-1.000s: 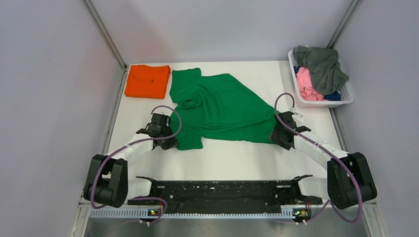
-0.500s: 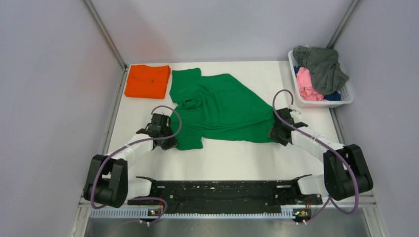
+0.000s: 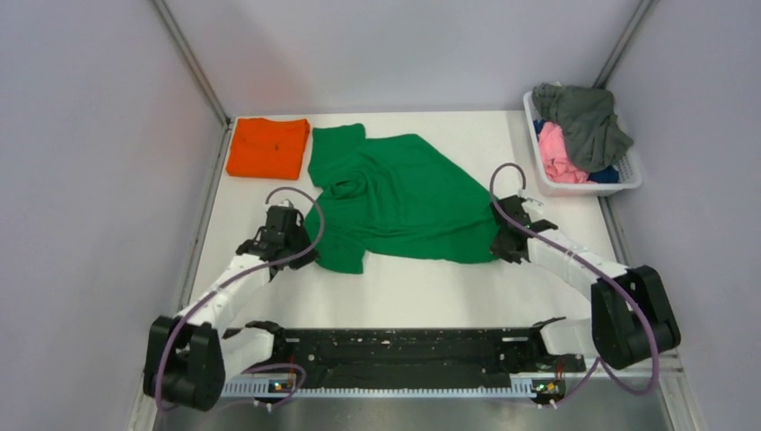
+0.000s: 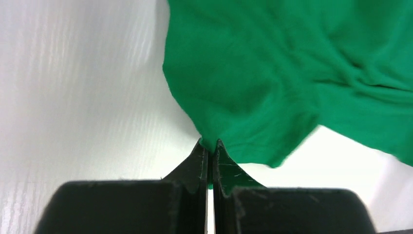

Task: Fold and stack the t-shirts
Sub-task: Flatten out the tshirt

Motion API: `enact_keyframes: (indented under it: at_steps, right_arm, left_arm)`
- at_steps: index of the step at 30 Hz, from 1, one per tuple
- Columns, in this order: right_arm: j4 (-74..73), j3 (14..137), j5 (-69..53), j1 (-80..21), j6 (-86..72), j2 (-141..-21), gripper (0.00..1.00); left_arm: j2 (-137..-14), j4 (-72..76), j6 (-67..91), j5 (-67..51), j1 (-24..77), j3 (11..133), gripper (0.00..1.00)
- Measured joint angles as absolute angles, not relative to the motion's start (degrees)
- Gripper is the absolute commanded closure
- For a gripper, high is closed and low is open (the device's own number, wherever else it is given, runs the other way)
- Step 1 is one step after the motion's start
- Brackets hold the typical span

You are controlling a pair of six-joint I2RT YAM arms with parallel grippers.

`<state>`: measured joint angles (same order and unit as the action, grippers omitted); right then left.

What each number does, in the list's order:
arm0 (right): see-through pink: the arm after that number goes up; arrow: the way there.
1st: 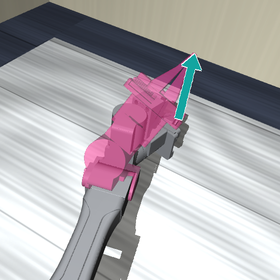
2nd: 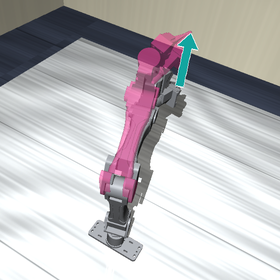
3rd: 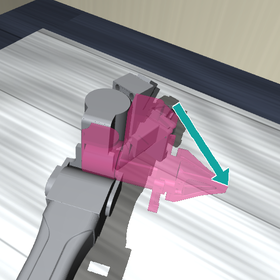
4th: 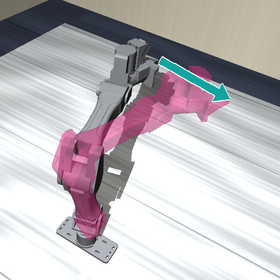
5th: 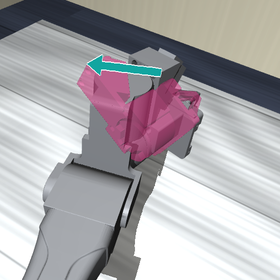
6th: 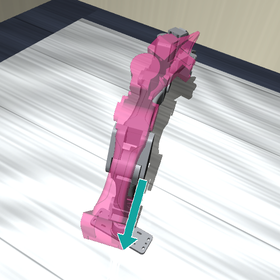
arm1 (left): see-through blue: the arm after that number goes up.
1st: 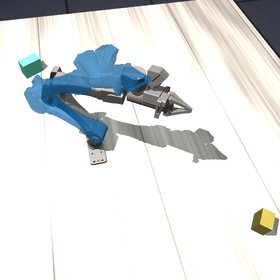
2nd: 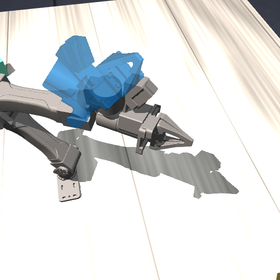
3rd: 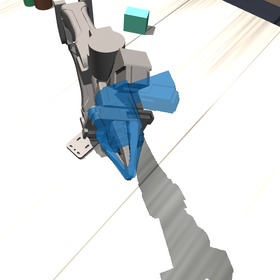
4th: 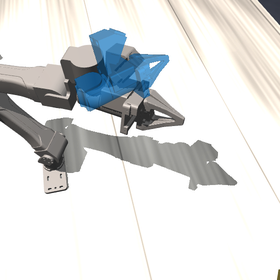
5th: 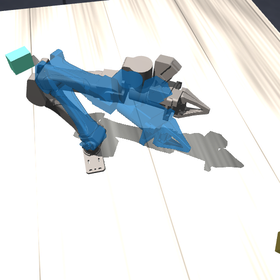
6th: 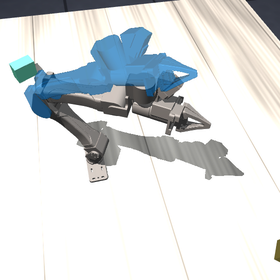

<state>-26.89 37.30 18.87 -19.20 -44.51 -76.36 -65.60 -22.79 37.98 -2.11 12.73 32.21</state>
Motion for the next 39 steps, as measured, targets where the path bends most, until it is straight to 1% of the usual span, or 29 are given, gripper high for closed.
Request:
enact_keyframes:
  at_steps: [3,6,10,13,18,22,26,33,36,39]
  right_arm:
    - [-28.8,38.2,18.3,-19.4,-43.0,-71.5,1.00]
    - [-30.4,42.8,18.2,-19.4,-41.0,-64.7,1.00]
    - [-31.4,50.9,17.9,-19.4,-38.5,-58.3,1.00]
    - [-32.9,59.1,17.8,-19.4,-36.6,-53.5,1.00]
    - [-36.2,69.5,16.5,-19.4,-34.8,-48.3,1.00]
    - [-39.7,80.5,15.0,-19.4,-33.0,-47.2,1.00]
    - [-41.1,90.7,10.5,-19.4,-31.4,-45.9,1.00]
    - [-44.4,105.5,3.2,-19.4,-29.4,-44.1,1.00]
    - [-45.3,107.8,2.1,-19.4,-29.0,-43.3,1.00]
    - [-46.5,108.5,1.8,-19.4,-28.6,-42.8,1.00]
  left_arm:
    - [-58.5,-25.2,38.0,-2.1,12.7,33.8,1.00]
    - [-51.5,-26.3,37.8,-2.1,12.7,37.8,1.00]
    - [-43.5,-27.1,37.3,-2.3,12.8,47.2,1.00]
    - [-40.3,-27.4,36.6,-2.8,12.8,55.6,1.00]
    - [-39.2,-28.6,34.2,-4.5,12.8,72.4,1.00]
    - [-39.9,-30.9,31.4,-6.5,12.8,86.4,1.00]
    - [-39.7,-31.3,30.0,-8.7,12.8,98.3,1.00]
    - [-41.4,-31.7,29.3,-15.7,12.8,115.5,1.00]
    - [-42.8,-31.7,29.1,-18.3,12.4,121.0,1.00]
    - [-43.4,-31.5,29.0,-19.4,12.0,122.6,1.00]
